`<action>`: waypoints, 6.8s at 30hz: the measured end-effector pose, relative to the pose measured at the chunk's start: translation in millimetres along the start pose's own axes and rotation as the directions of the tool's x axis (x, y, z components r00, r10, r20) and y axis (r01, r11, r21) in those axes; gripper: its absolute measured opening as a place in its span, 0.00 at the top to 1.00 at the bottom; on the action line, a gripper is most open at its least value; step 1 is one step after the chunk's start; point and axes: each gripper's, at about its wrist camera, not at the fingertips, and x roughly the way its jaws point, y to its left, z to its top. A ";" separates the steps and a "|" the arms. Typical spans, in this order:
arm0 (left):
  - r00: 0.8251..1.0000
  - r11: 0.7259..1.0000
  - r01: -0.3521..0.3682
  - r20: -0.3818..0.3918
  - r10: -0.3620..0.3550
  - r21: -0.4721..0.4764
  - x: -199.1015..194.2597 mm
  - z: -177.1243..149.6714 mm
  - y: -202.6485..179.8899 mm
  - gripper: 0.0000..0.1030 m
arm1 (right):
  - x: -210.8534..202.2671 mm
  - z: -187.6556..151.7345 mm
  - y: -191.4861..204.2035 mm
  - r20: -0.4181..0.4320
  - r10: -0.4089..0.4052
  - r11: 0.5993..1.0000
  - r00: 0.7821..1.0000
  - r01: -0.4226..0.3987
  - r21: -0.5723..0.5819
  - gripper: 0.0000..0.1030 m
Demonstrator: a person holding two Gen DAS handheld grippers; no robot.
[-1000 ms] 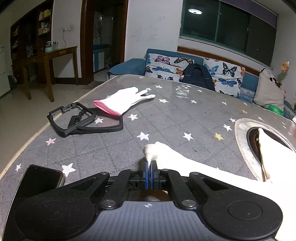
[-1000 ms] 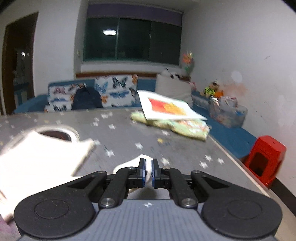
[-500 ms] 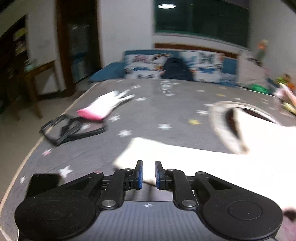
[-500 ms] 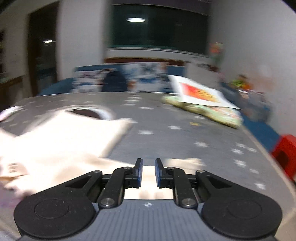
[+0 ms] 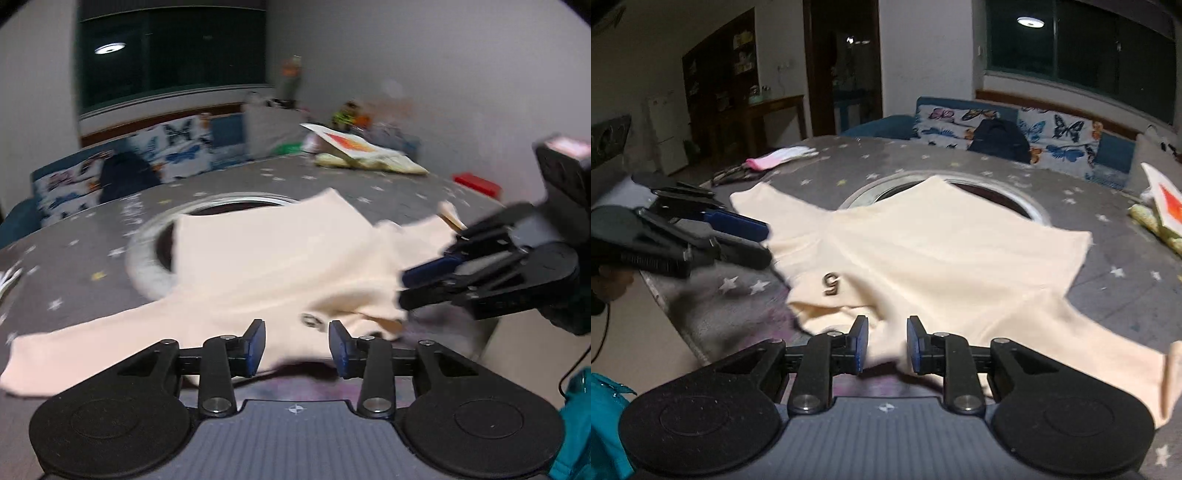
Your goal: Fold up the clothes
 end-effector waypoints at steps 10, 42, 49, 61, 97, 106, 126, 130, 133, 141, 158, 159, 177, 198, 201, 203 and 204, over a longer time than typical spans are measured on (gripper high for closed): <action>0.998 0.998 -0.001 -0.058 0.005 0.057 27.8 -7.0 -11.7 0.75 | 21.2 -15.0 10.0 -0.051 -0.031 0.999 0.998 0.029 -0.028 0.79; 0.999 0.989 0.020 -0.047 -0.014 0.146 28.2 -4.1 -15.2 0.94 | 27.8 -10.7 18.1 -0.037 -0.082 0.989 0.996 0.077 -0.127 0.95; 0.995 0.995 0.094 0.029 -0.095 0.041 2.7 3.5 9.1 0.95 | -2.7 4.9 4.8 0.036 -0.039 0.997 0.999 0.041 -0.063 0.97; 0.995 0.991 0.091 -0.046 -0.087 0.102 3.2 -15.6 6.8 0.95 | 6.4 0.6 21.1 0.004 0.025 0.994 1.000 -0.025 -0.104 0.67; 0.984 0.978 0.181 -0.016 -0.180 0.103 51.5 18.1 -11.7 0.90 | -12.2 -33.4 -106.0 -0.025 -0.338 0.922 0.941 0.336 0.193 0.80; 0.981 0.976 0.190 -0.062 -0.185 0.102 55.0 8.6 -12.0 0.83 | -24.5 -64.2 -181.5 -0.128 -0.575 0.746 0.808 0.582 0.324 0.71; 0.960 0.957 -0.276 -0.077 0.270 -0.085 161.6 95.1 116.7 0.50 | 67.5 36.7 -182.7 -0.041 -0.301 0.909 0.953 0.299 0.290 0.67; 0.956 0.954 -0.284 -0.097 0.276 -0.090 188.8 104.7 132.1 0.50 | 91.9 48.1 -191.1 -0.070 -0.291 0.909 0.954 0.298 0.291 0.67; 0.951 0.953 -0.293 -0.121 0.283 -0.078 207.3 108.8 136.0 0.50 | 106.7 51.6 -197.6 -0.092 -0.285 0.906 0.954 0.300 0.300 0.67; 0.956 0.955 -0.273 -0.141 0.256 -0.117 231.5 108.9 144.6 0.74 | 124.1 58.3 -203.7 -0.100 -0.282 0.913 0.954 0.299 0.277 0.79; 0.913 0.874 -0.408 -0.115 0.391 -0.264 194.6 98.1 198.0 0.98 | 180.0 123.0 -176.2 -0.002 -0.252 0.964 0.968 0.252 0.090 0.94; 0.910 0.868 -0.414 -0.121 0.396 -0.273 192.8 96.9 203.2 0.97 | 187.1 126.9 -173.8 0.001 -0.245 0.967 0.969 0.244 0.078 0.94; 0.821 0.737 -0.566 -0.175 0.543 -0.371 73.6 19.5 231.5 0.77 | 133.4 82.1 -116.4 -0.018 -0.130 0.991 0.991 0.129 -0.019 0.64; 0.781 0.625 -0.603 -0.206 0.590 -0.496 0.4 -53.1 223.0 0.85 | 4.5 -15.0 -147.6 0.003 -0.422 0.878 0.907 0.407 0.251 0.47; 0.775 0.616 -0.610 -0.212 0.595 -0.498 -0.5 -52.8 219.6 0.91 | 1.2 -21.3 -159.1 -0.005 -0.455 0.854 0.891 0.438 0.281 0.47; 0.740 0.581 -0.650 -0.230 0.633 -0.490 -8.6 -55.9 217.3 0.92 | -0.6 -26.7 -167.7 -0.015 -0.472 0.838 0.881 0.454 0.304 0.47; 0.721 0.563 -0.669 -0.238 0.651 -0.486 -12.6 -57.4 216.1 0.92 | -1.7 -30.0 -171.5 -0.022 -0.479 0.830 0.878 0.461 0.315 0.47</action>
